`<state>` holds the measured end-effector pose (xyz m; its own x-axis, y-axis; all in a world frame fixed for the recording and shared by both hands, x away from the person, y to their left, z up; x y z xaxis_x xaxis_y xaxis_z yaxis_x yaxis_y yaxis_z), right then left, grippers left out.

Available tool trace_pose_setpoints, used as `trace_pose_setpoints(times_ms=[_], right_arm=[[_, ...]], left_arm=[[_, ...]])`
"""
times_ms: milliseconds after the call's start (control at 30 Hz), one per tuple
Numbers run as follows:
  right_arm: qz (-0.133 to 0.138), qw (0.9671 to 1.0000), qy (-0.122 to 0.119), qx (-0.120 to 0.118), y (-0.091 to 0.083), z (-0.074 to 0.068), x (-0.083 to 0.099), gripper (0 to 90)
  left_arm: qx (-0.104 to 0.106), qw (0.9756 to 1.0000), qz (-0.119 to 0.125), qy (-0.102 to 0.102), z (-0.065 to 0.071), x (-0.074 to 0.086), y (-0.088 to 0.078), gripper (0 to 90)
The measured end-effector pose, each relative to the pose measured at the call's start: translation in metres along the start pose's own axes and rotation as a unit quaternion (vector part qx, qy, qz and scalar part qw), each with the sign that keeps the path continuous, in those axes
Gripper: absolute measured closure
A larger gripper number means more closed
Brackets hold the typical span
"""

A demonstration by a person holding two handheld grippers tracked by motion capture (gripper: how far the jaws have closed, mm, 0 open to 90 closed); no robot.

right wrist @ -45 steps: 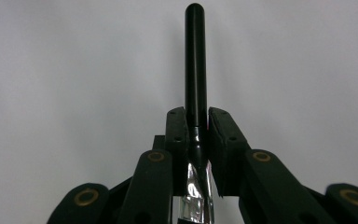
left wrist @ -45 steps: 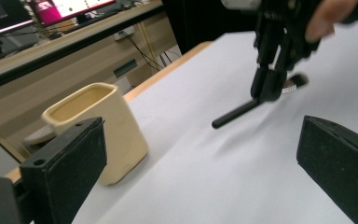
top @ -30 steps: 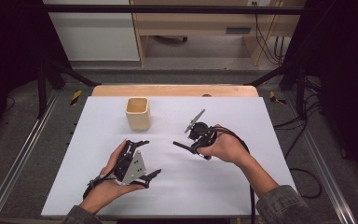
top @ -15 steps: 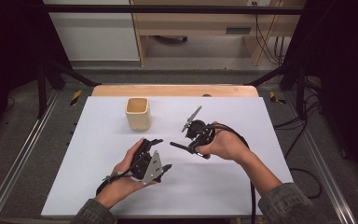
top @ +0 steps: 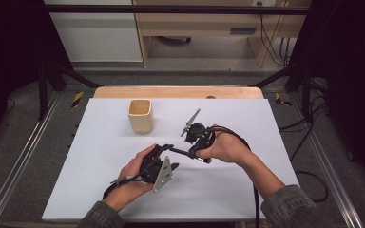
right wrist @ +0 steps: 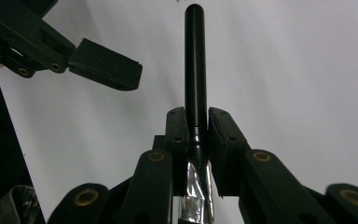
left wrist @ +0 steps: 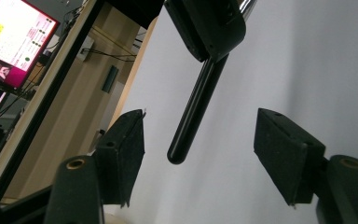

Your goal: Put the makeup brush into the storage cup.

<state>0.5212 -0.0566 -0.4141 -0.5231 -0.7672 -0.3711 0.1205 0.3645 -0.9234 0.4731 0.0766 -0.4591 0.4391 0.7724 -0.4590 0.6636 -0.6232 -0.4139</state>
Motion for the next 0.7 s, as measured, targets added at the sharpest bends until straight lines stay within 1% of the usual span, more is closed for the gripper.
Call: trace_pose_setpoints(times_ms=[33,133,167,200,267,300,333,367,400,467,500,567,600,700], right_arm=[[-0.001,1.0,-0.001,-0.001,0.0006,-0.0008,-0.0004,78.6],[-0.002,1.0,-0.004,-0.003,0.0018,-0.0023,-0.0013,78.7],[-0.003,1.0,-0.004,-0.004,0.0029,-0.0042,-0.0021,78.6],[-0.003,1.0,-0.004,-0.004,0.0029,-0.0042,-0.0021,78.6],[-0.006,1.0,-0.006,-0.005,0.0042,-0.0055,-0.0027,78.6],[-0.006,0.9999,-0.007,-0.006,0.0049,-0.0064,-0.0031,78.6],[-0.008,0.9999,-0.008,-0.006,0.005,-0.0068,-0.0034,78.6],[-0.008,0.9999,-0.008,-0.008,0.0051,-0.0073,-0.0036,78.6],[-0.008,0.9999,-0.008,-0.008,0.0052,-0.0077,-0.0038,78.6],[-0.01,0.9999,-0.011,-0.007,0.0052,-0.0077,-0.0039,78.7],[-0.01,0.9999,-0.011,-0.007,0.0052,-0.0077,-0.0039,78.7],[-0.01,0.9999,-0.011,-0.008,0.0051,-0.0079,-0.0041,78.6],[-0.01,0.9999,-0.01,-0.008,0.0051,-0.0083,-0.0045,78.6],[-0.009,0.9999,-0.01,-0.009,0.0056,-0.0092,-0.0049,78.6]], left_arm=[[0.003,0.9996,-0.016,0.023,-0.0009,0.001,-0.0012,35.3],[0.004,0.9996,-0.016,0.022,0.0005,0.0005,-0.0001,37.6],[0.0,0.9999,-0.003,0.011,0.0028,-0.0013,0.0031,39.2],[0.0,0.9999,-0.003,0.011,0.0028,-0.0013,0.0031,40.3],[0.0,0.9998,-0.006,0.022,0.0032,-0.002,0.0036,41.6],[0.004,0.9989,-0.022,0.041,0.0019,-0.0011,0.002,43.0],[0.002,0.9997,-0.006,0.024,0.0059,-0.0033,0.0056,43.6],[0.002,0.9997,-0.006,0.024,0.0059,-0.0033,0.0056,44.2],[0.008,0.9982,-0.026,0.054,0.005,-0.0018,0.004,45.8],[0.009,0.9976,-0.03,0.062,0.0063,-0.0017,0.0048,47.7],[0.009,0.9976,-0.03,0.062,0.0063,-0.0017,0.0048,48.3],[0.01,0.997,-0.033,0.069,0.0078,-0.0019,0.0056,48.7],[0.012,0.997,-0.033,0.069,0.0083,-0.0023,0.0059,50.6],[0.01,0.9968,-0.032,0.073,0.009,-0.0035,0.0068,51.9]])
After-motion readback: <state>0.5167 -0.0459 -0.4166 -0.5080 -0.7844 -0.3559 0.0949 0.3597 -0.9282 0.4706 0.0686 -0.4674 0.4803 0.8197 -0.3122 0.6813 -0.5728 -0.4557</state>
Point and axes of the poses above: each handheld gripper's, and its own axes: y roughly forward along the jaws, x roughly out of its underside, z roughly to its right, the point moved 5 cm from there along y, roughly forward along the jaws, and after that the axes turned 9 degrees about y, right-handed, at the moved point
